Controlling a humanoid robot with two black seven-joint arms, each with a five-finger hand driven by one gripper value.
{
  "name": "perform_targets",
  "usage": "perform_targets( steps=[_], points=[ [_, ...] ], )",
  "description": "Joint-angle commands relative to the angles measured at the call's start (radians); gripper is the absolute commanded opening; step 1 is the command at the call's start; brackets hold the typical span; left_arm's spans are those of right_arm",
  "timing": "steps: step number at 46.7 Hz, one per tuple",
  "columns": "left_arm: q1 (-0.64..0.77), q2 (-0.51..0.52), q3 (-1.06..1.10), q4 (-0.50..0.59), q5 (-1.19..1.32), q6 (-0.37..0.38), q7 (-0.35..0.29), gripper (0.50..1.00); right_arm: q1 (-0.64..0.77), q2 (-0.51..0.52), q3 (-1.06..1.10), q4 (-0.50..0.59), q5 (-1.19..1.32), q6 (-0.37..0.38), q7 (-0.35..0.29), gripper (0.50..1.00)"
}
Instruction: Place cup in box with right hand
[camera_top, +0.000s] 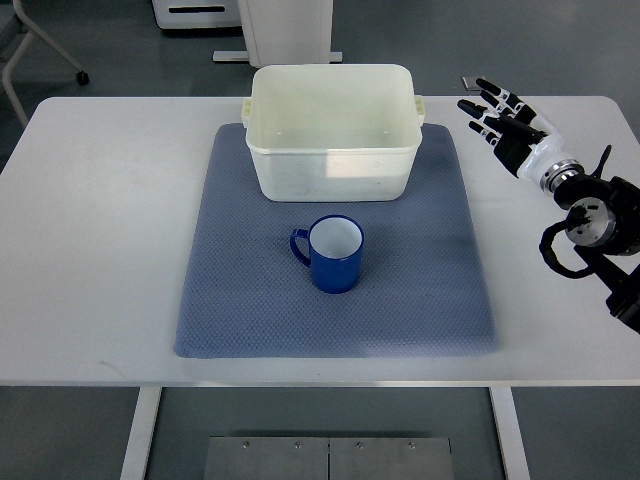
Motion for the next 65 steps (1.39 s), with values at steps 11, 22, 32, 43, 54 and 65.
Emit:
perform_targets(
  steps=[11, 22, 32, 43, 54, 65],
  points=[
    [0.0, 0.0, 0.0, 0.0, 0.0, 0.001, 0.0, 1.0, 0.007, -0.018, -0.005, 0.0, 0.006, 0.021, -0.012, 1.0],
    [0.0, 0.0, 0.0, 0.0, 0.0, -0.001, 0.0, 1.0, 0.007, -0.03, -0.025, 0.0, 0.009, 0.031, -0.004, 1.0],
    [0.0, 0.0, 0.0, 0.0, 0.0, 0.001, 0.0, 1.0, 0.01, -0.053, -0.059, 0.003, 0.006, 0.135, -0.005, 1.0],
    [0.001, 0.0, 0.0, 0.0, 0.0, -0.001, 0.0, 1.0, 0.047, -0.07, -0.063, 0.017, -0.001, 0.242, -0.008, 1.0],
    [0.0, 0.0, 0.0, 0.0, 0.0, 0.001, 0.0, 1.0, 0.079, -0.099, -0.085, 0.15, -0.005, 0.273, -0.008, 1.0],
    [0.0, 0.0, 0.0, 0.0, 0.0, 0.001, 0.0, 1.0, 0.144, -0.143, -0.175, 0.28, -0.034, 0.274, -0.004, 1.0]
  ],
)
